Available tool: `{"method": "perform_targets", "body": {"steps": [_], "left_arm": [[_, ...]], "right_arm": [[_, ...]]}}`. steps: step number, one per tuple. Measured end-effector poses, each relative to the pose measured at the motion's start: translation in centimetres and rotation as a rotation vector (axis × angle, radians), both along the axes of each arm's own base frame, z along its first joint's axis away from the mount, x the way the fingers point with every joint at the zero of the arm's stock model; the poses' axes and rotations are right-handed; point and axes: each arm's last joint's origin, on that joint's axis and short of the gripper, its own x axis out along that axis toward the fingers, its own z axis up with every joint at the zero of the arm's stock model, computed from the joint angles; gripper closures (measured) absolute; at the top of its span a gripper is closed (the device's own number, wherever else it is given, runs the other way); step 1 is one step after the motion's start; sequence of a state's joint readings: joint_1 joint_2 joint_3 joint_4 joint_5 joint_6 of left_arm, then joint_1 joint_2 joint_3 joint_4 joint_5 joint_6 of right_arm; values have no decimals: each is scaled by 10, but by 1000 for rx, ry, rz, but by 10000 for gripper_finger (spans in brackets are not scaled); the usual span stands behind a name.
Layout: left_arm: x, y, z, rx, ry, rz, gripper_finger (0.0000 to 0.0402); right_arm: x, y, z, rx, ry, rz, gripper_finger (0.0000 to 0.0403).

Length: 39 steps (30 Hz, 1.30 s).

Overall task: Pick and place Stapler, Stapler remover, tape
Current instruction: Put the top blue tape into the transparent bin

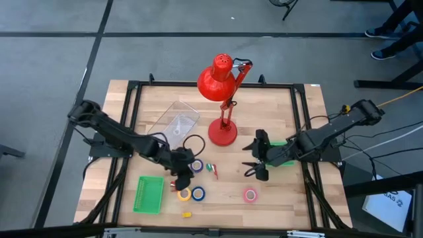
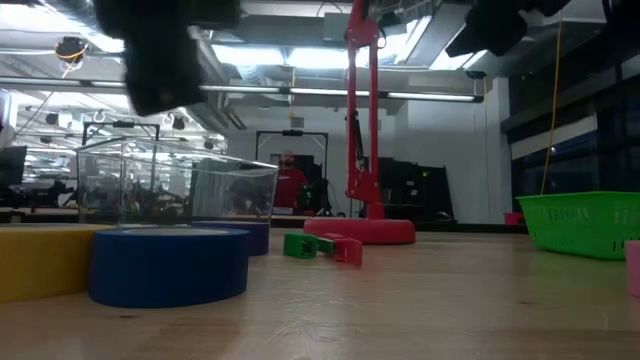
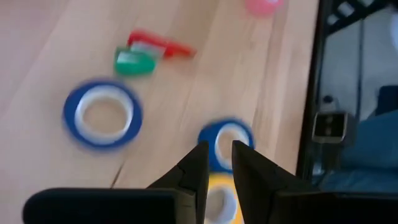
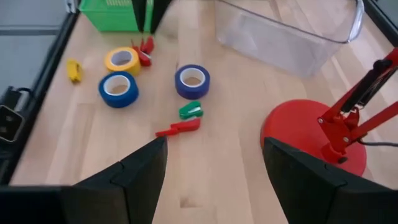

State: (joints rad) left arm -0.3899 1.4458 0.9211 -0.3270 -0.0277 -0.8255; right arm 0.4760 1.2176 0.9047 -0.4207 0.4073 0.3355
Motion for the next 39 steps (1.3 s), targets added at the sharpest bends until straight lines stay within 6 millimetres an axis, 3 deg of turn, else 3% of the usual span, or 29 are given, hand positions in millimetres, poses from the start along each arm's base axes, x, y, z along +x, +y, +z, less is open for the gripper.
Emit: {"method": "perform_targets", "body": {"steps": [6, 13, 21, 31, 39], "left_arm": [[-20, -3, 2, -2, 125, 40, 345], [-28, -10, -2, -2, 185, 45, 347], [-28, -10, -2, -5, 189, 61, 347], [-16, 0, 3, 267, 0, -81, 347], [-9, 17, 4, 330, -19, 67, 347]], "right_arm": [[-6, -1, -7, 31, 30, 73, 136], [-20, -16, -35, 307, -83, 213, 170], [-37, -24, -69, 546, -12, 76, 202], [-34, -26, -66, 482, -92, 61, 204], [-34, -26, -66, 351, -116, 125, 204]]}}
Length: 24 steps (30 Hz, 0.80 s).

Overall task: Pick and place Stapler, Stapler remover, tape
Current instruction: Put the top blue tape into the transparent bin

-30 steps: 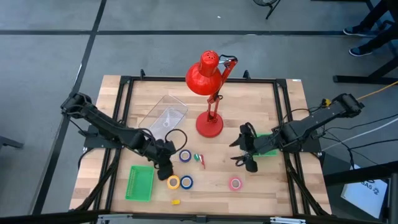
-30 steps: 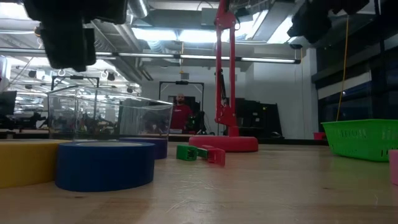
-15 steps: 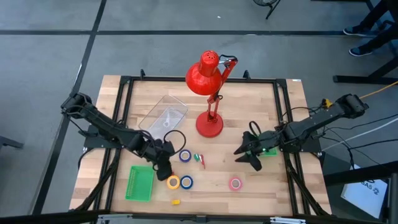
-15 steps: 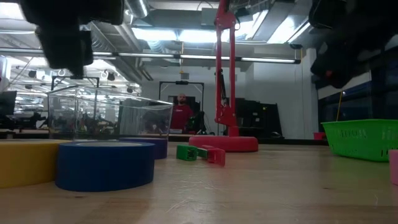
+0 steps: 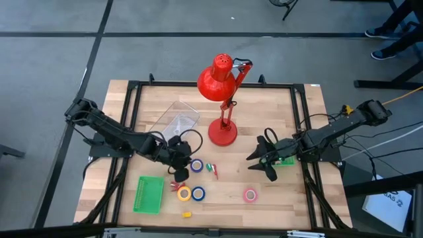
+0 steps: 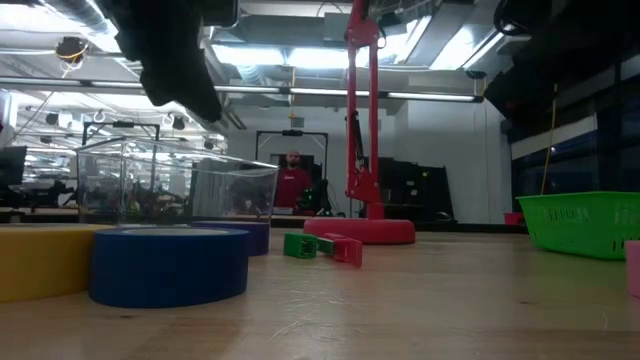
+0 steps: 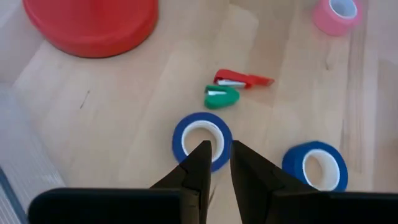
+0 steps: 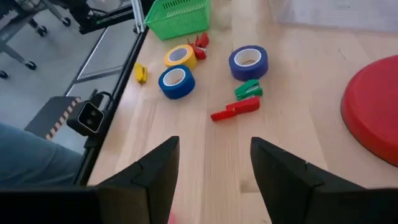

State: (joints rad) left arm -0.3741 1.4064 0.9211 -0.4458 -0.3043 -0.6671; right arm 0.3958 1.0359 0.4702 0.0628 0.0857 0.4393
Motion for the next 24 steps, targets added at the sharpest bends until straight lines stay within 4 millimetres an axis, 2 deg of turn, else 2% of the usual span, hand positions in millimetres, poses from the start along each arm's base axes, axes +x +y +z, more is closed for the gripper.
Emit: {"method": "perform_targets", "body": {"steps": [4, 9, 12, 18, 24], "left_arm": [[1, 3, 0, 0, -1, 14, 347], [2, 5, 0, -20, -4, 44, 347], [2, 5, 0, -38, -4, 56, 347], [1, 1, 0, -82, -4, 80, 347], [0, -1, 0, -95, 0, 73, 347]], "right_arm": [[2, 1, 3, 58, -18, -16, 204], [1, -6, -1, -7, 7, -115, 204], [-5, -8, -5, -64, 51, -94, 204], [-23, -14, -13, -131, -89, 6, 204], [-48, -24, -24, -84, -247, 3, 204]]}}
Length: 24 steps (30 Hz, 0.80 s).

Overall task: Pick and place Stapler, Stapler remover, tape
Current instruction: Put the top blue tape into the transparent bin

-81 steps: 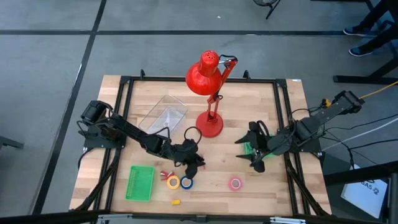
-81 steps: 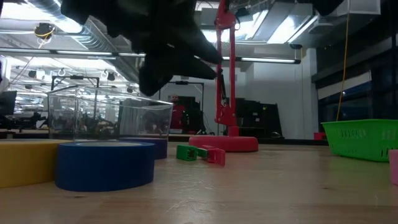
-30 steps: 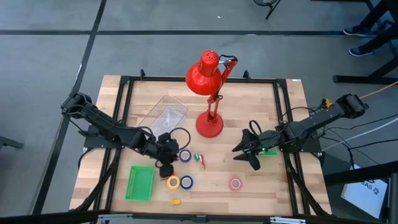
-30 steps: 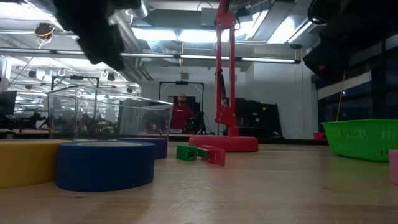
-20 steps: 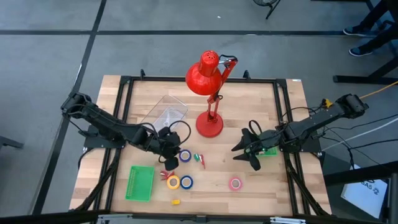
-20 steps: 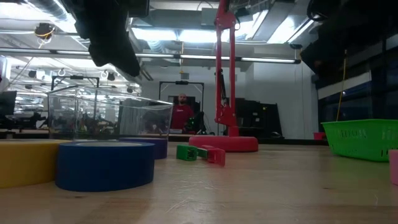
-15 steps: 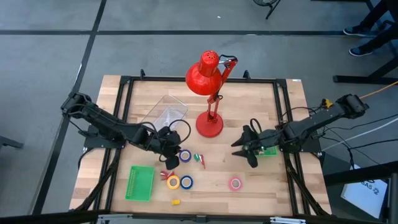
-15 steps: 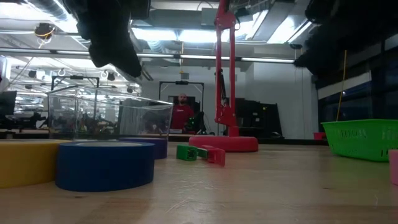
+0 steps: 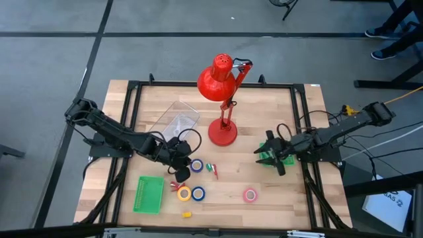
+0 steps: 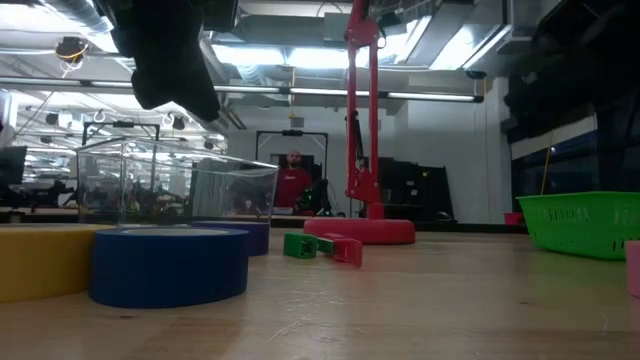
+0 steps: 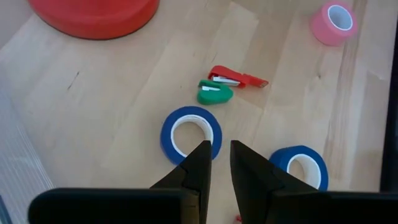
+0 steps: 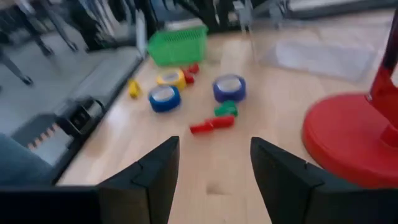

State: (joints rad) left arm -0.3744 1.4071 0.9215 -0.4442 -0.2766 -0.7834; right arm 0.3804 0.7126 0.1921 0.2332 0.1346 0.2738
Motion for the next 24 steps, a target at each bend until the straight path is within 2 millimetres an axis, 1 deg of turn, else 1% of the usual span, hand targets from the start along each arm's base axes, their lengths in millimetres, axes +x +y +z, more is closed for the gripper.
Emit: {"method": "perform_targets", "body": {"steps": [4, 9, 11, 15, 21, 24], "left_arm": [[0, 0, 0, -13, 0, 14, 347], [0, 0, 0, -18, 1, 10, 347], [0, 0, 0, -21, 3, 7, 347], [0, 0, 0, -21, 3, 7, 347], [0, 0, 0, -24, 4, 5, 347], [0, -1, 0, -47, 9, 7, 347]], "right_arm": [[-11, -3, 6, -14, -155, 50, 204], [-20, -6, 16, -68, -260, 97, 204], [-23, -9, 16, -90, -262, 115, 204], [-29, -16, 10, -108, -199, 91, 204], [-38, -25, 16, -130, -256, 66, 204], [-42, -28, 11, -125, -255, 73, 204]]}}
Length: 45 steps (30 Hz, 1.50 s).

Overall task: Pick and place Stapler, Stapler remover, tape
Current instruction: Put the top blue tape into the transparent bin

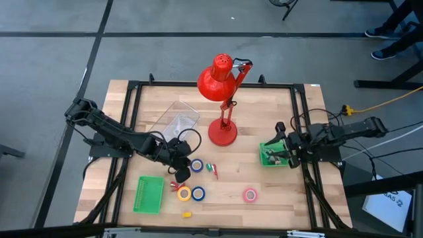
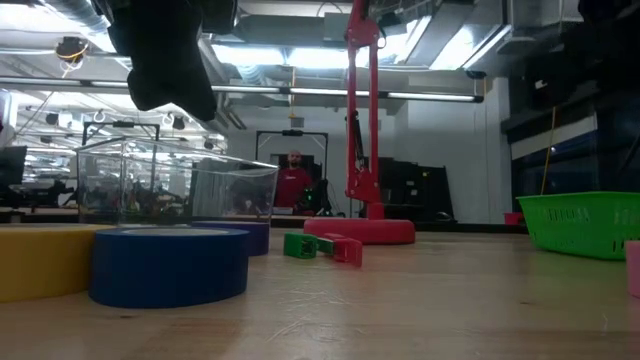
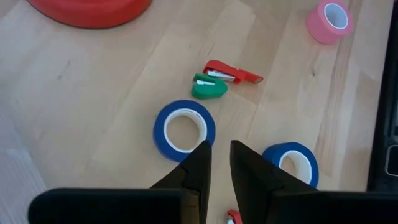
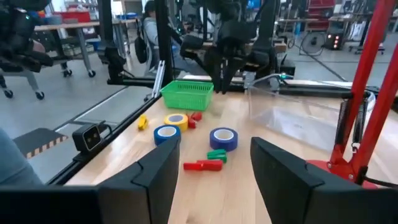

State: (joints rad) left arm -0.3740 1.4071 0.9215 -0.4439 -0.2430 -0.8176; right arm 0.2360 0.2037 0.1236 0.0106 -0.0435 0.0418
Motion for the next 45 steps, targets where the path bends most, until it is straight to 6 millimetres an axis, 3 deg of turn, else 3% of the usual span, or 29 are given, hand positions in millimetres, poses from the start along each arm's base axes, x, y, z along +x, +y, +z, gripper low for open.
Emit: {"method": "perform_targets", "body": {"steps": [5, 10, 17, 45], "left_arm": [[0, -1, 0, -28, 9, -12, 347], [-1, -2, 0, -63, 25, -41, 347], [-1, -3, -1, -35, 32, -128, 347], [1, -1, 0, 65, 3, -198, 348]], "right_arm": [[-2, -4, -17, 23, -137, -33, 204], [-4, -8, -16, -15, -159, -65, 204], [-6, -14, -24, -40, -81, -113, 204], [-5, -19, -24, -38, -79, -171, 204]]}}
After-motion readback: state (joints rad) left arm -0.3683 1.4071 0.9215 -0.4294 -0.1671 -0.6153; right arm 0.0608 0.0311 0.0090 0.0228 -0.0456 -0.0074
